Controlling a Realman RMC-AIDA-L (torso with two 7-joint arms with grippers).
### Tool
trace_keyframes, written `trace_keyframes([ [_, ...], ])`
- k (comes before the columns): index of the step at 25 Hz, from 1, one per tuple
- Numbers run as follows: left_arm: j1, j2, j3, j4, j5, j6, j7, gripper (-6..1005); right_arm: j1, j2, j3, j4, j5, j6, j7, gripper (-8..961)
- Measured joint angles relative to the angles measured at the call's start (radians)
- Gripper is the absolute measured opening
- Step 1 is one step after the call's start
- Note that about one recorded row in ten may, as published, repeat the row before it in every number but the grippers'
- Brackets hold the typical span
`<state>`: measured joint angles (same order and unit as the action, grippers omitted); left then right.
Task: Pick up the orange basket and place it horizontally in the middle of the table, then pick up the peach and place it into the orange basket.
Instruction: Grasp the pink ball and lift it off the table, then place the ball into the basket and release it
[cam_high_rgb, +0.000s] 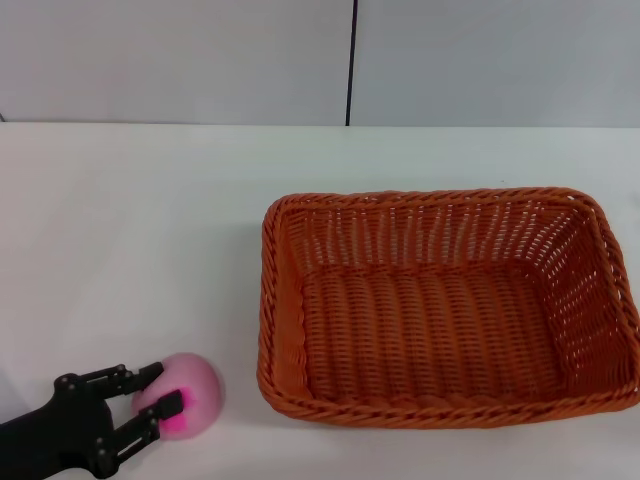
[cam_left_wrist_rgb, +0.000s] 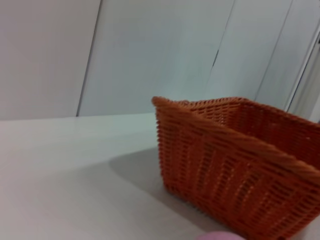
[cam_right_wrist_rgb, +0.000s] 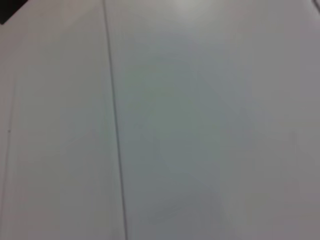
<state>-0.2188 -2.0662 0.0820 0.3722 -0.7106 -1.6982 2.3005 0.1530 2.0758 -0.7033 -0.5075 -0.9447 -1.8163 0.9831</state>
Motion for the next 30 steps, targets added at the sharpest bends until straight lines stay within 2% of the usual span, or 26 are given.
trace_keyframes([
  [6,-0.004,0.0,-0.015,-0.019,-0.01,0.03,0.019,380,0.001,0.001,0.043,0.053,0.0,0.0,-0.002,591],
  [12,-0.008,0.008,-0.106,0.016,-0.075,-0.07,0.019,208,-0.006,0.0,0.054,0.097,0.0,0.001,-0.028,591],
  [17,-0.032,0.006,-0.112,0.053,-0.193,-0.184,-0.022,177,-0.004,0.0,0.057,0.142,0.0,0.001,-0.053,591],
  [21,-0.089,-0.001,-0.112,0.029,-0.223,-0.217,-0.045,153,0.006,0.0,0.063,0.173,0.0,0.0,-0.055,590],
  [25,-0.162,-0.003,-0.112,-0.066,-0.23,-0.214,-0.046,127,0.019,0.0,0.064,0.195,0.0,0.0,-0.055,590],
  [30,-0.236,-0.006,-0.093,-0.236,-0.212,-0.125,-0.01,86,0.037,0.002,0.07,0.238,0.0,-0.001,-0.055,590],
])
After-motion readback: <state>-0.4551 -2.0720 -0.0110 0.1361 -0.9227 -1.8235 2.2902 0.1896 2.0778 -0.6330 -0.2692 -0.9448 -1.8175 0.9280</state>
